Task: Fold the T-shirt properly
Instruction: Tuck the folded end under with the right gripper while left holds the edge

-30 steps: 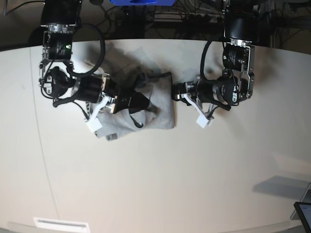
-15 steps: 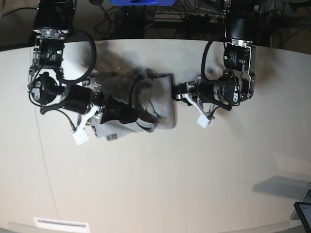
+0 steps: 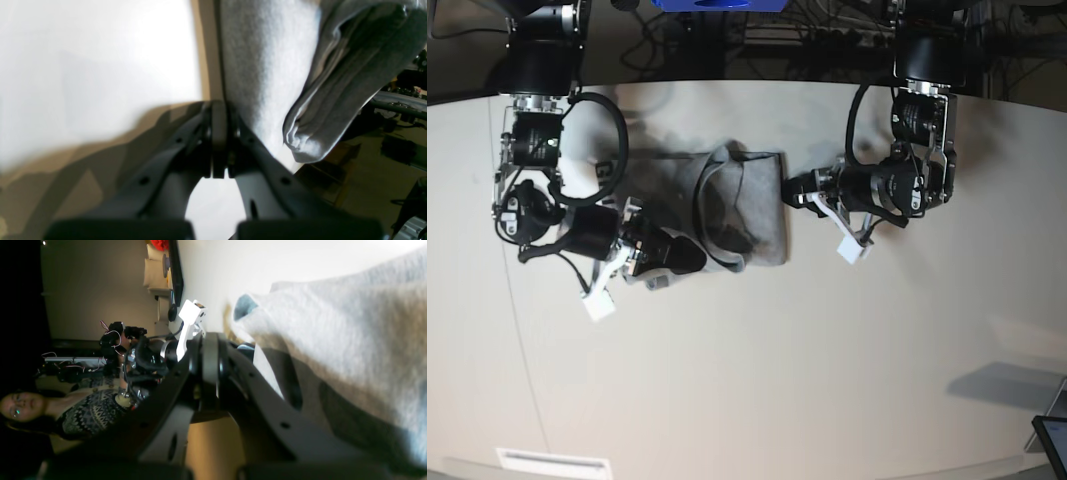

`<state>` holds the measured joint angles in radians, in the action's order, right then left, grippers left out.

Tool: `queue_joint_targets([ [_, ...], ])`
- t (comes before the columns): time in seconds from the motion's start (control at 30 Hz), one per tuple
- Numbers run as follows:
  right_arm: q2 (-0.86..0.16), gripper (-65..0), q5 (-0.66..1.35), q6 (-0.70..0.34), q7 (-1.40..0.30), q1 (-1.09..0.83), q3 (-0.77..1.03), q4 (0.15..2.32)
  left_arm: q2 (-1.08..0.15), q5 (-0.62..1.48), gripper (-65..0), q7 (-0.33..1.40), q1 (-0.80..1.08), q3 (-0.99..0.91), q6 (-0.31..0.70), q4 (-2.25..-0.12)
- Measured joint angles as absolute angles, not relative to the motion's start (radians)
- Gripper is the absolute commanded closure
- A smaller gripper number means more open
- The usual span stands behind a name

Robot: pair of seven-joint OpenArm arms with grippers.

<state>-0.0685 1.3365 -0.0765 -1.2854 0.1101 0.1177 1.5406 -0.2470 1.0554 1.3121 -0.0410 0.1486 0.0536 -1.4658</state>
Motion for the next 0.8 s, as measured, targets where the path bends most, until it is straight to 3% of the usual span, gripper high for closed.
queue_joint_targets([
  [0.2,-0.068,-0.4,1.325,-0.076,-1.257,0.134,0.118,1.367,-0.247,1.056,0.0,1.312,-0.039,0.146,0.054,-1.466],
  [0.43,-0.068,-0.4,1.216,-0.073,-1.200,0.138,0.052,1.357,-0.250,1.055,0.0,1.315,-0.042,0.149,0.054,-1.466],
  [0.8,-0.047,-0.4,1.176,0.154,-1.143,0.132,-0.053,1.357,-0.250,1.055,0.0,1.315,-0.042,0.146,0.054,-1.466],
])
